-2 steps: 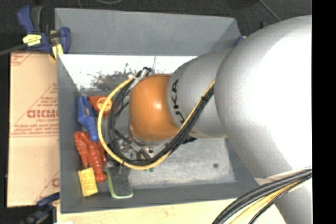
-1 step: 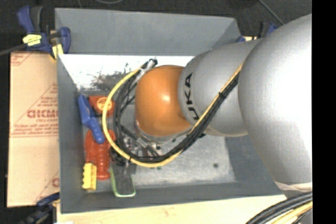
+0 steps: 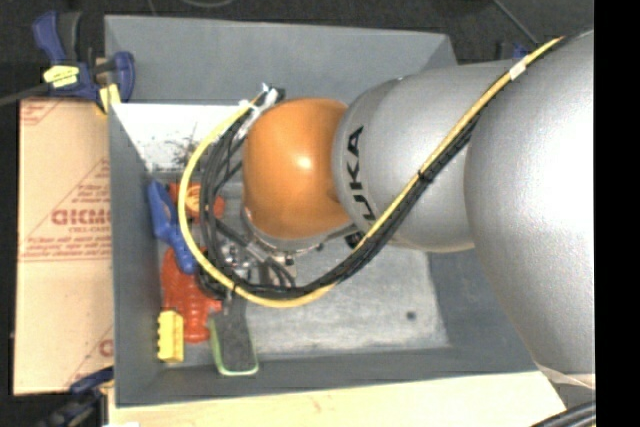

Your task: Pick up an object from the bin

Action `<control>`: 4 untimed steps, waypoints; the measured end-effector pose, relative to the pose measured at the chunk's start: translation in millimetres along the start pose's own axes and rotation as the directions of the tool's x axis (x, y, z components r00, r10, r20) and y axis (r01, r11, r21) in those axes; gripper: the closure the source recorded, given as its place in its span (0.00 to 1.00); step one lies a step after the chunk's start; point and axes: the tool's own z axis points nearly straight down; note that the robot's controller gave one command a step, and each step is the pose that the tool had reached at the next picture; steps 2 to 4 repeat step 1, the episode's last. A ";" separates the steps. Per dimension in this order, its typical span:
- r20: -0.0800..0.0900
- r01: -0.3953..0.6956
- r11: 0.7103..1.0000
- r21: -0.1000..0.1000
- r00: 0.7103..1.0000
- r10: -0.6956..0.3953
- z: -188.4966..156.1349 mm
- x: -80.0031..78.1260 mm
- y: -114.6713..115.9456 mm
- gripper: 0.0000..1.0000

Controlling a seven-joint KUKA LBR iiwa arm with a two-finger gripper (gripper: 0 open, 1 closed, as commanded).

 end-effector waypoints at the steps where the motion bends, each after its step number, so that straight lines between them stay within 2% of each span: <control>1: -0.012 0.001 1.000 0.004 1.000 -0.001 -49.9 14.7 -11.6 1.00; 4: -0.012 0.001 1.000 0.004 1.000 -0.001 -49.9 14.7 -11.6 1.00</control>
Offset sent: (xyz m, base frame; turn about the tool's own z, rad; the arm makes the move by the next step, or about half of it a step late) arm -0.0020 -0.0149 0.0488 -0.0037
